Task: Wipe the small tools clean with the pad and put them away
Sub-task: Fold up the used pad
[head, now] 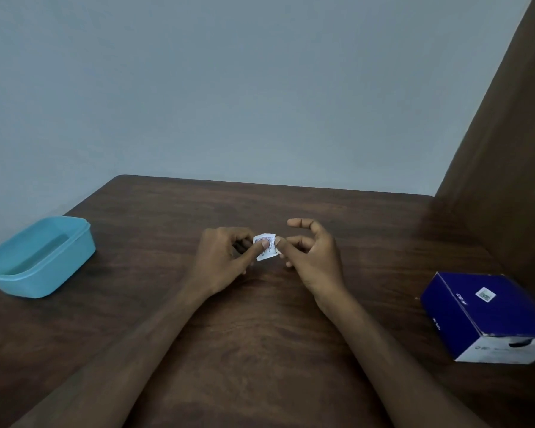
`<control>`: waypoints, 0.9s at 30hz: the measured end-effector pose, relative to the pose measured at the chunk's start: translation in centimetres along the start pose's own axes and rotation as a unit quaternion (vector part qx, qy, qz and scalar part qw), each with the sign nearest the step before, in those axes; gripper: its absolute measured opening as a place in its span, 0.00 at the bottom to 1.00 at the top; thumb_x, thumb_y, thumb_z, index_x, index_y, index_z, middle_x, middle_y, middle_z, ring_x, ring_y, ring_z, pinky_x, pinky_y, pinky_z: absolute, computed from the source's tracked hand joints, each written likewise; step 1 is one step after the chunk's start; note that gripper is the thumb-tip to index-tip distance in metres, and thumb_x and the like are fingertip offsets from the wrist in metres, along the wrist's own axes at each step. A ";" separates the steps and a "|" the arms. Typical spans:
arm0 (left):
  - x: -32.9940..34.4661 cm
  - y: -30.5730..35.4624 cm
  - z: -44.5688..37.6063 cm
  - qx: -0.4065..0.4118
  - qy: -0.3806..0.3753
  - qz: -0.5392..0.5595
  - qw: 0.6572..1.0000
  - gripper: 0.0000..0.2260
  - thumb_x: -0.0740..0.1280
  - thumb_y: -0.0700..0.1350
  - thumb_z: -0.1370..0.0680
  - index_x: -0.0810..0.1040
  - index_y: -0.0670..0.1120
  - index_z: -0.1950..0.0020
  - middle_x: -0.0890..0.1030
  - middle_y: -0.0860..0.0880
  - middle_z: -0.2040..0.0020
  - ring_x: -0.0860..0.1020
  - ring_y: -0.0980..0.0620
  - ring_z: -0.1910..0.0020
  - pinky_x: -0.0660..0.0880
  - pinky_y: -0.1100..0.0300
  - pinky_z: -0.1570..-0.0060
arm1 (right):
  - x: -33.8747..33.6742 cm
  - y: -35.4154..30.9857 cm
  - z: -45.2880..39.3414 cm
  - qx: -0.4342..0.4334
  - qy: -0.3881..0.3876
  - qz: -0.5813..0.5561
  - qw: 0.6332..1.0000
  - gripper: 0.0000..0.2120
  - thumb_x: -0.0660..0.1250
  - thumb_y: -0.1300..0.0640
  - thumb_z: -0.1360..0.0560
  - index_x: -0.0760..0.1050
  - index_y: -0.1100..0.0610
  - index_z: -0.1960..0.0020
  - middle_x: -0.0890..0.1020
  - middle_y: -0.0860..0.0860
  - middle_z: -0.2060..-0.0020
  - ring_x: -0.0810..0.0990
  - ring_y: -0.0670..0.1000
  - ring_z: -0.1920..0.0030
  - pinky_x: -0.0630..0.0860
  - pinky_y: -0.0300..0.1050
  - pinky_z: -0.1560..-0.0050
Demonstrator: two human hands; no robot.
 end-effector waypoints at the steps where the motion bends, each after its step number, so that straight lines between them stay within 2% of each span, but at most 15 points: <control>1: -0.1 -0.1 0.0 -0.001 0.004 0.001 1.000 0.15 0.74 0.50 0.18 0.83 0.46 0.62 0.83 0.54 0.70 0.82 0.57 0.76 0.77 0.62 0.71 | 0.1 -0.1 0.1 -0.005 -0.006 -0.002 1.000 0.17 0.77 0.56 0.23 0.76 0.45 0.39 0.89 0.48 0.61 0.88 0.57 0.57 0.84 0.63 0.49; 3: -0.2 -0.2 -0.1 -0.003 0.007 -0.002 1.000 0.14 0.74 0.50 0.18 0.84 0.47 0.62 0.84 0.53 0.70 0.82 0.57 0.75 0.78 0.60 0.70 | 0.0 -0.6 0.3 -0.024 -0.013 0.007 1.000 0.18 0.77 0.55 0.23 0.76 0.45 0.37 0.89 0.46 0.59 0.88 0.54 0.55 0.84 0.58 0.49; 5: -0.1 -0.2 -0.1 -0.002 0.001 -0.005 1.000 0.13 0.74 0.48 0.18 0.84 0.47 0.61 0.84 0.53 0.70 0.82 0.57 0.75 0.78 0.60 0.71 | 0.2 -0.9 0.5 -0.055 -0.026 0.047 0.997 0.23 0.80 0.54 0.25 0.75 0.47 0.35 0.89 0.44 0.59 0.87 0.46 0.56 0.83 0.46 0.49; 6: -0.2 -0.2 0.0 -0.003 -0.001 -0.005 1.000 0.13 0.74 0.49 0.18 0.84 0.47 0.61 0.84 0.53 0.69 0.82 0.57 0.75 0.77 0.61 0.71 | 0.4 -0.9 0.6 -0.065 -0.035 0.064 0.995 0.25 0.81 0.54 0.26 0.75 0.48 0.34 0.89 0.44 0.59 0.87 0.44 0.57 0.82 0.43 0.49; 9: -0.2 0.0 0.0 -0.014 -0.003 0.007 1.000 0.14 0.72 0.50 0.16 0.83 0.50 0.62 0.83 0.53 0.70 0.82 0.56 0.75 0.75 0.64 0.71 | 0.6 -0.6 0.4 -0.048 -0.054 0.056 0.996 0.24 0.80 0.57 0.25 0.74 0.48 0.33 0.89 0.46 0.59 0.87 0.45 0.56 0.82 0.45 0.46; 13: -0.2 0.0 0.0 -0.032 -0.006 0.055 0.998 0.17 0.70 0.50 0.15 0.84 0.43 0.61 0.83 0.50 0.70 0.83 0.54 0.74 0.75 0.65 0.70 | 0.4 -0.8 0.3 0.010 -0.077 -0.080 0.994 0.23 0.76 0.62 0.22 0.74 0.50 0.32 0.90 0.50 0.57 0.87 0.44 0.52 0.76 0.40 0.43; 17: 0.0 -0.4 -0.1 -0.047 -0.016 0.064 0.997 0.16 0.71 0.51 0.16 0.86 0.43 0.58 0.85 0.51 0.68 0.83 0.52 0.74 0.79 0.60 0.70 | 0.6 -1.1 0.6 0.014 -0.083 -0.072 0.994 0.23 0.76 0.59 0.22 0.73 0.49 0.31 0.90 0.49 0.54 0.87 0.46 0.46 0.76 0.42 0.39; 20: -0.2 -0.7 -0.1 -0.060 -0.006 0.079 0.995 0.13 0.71 0.51 0.16 0.87 0.45 0.56 0.85 0.51 0.67 0.83 0.50 0.74 0.79 0.61 0.69 | 0.8 -1.1 0.7 0.029 -0.109 -0.089 0.990 0.24 0.76 0.58 0.21 0.73 0.48 0.29 0.90 0.48 0.51 0.87 0.46 0.43 0.76 0.45 0.34; 24: 0.0 -0.7 -0.2 -0.074 -0.013 0.104 0.992 0.12 0.72 0.50 0.16 0.87 0.47 0.57 0.86 0.49 0.67 0.83 0.49 0.74 0.78 0.62 0.69 | 0.5 -1.0 0.2 0.051 -0.096 -0.102 0.989 0.22 0.75 0.59 0.21 0.74 0.49 0.29 0.90 0.48 0.54 0.86 0.39 0.51 0.74 0.39 0.47; 25: 0.1 -0.7 -0.2 -0.076 -0.017 0.107 0.991 0.11 0.71 0.50 0.16 0.87 0.48 0.56 0.86 0.49 0.67 0.83 0.49 0.74 0.78 0.62 0.69 | 0.4 -0.8 0.1 0.053 -0.077 -0.104 0.990 0.21 0.74 0.60 0.21 0.75 0.50 0.30 0.90 0.48 0.55 0.86 0.40 0.52 0.74 0.38 0.49; 27: 0.1 -0.6 -0.2 -0.081 -0.020 0.109 0.991 0.10 0.71 0.49 0.16 0.87 0.48 0.54 0.86 0.48 0.66 0.83 0.50 0.74 0.78 0.63 0.69 | 0.3 -0.5 0.0 0.048 -0.051 -0.098 0.993 0.18 0.74 0.60 0.20 0.76 0.50 0.33 0.90 0.51 0.57 0.88 0.48 0.51 0.74 0.42 0.48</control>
Point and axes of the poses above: each hand's wrist, its own z-axis away from the middle knuckle, its own x-axis out of the palm, y = z × x, the point moved 4 cm from there along -z, towards the middle knuckle
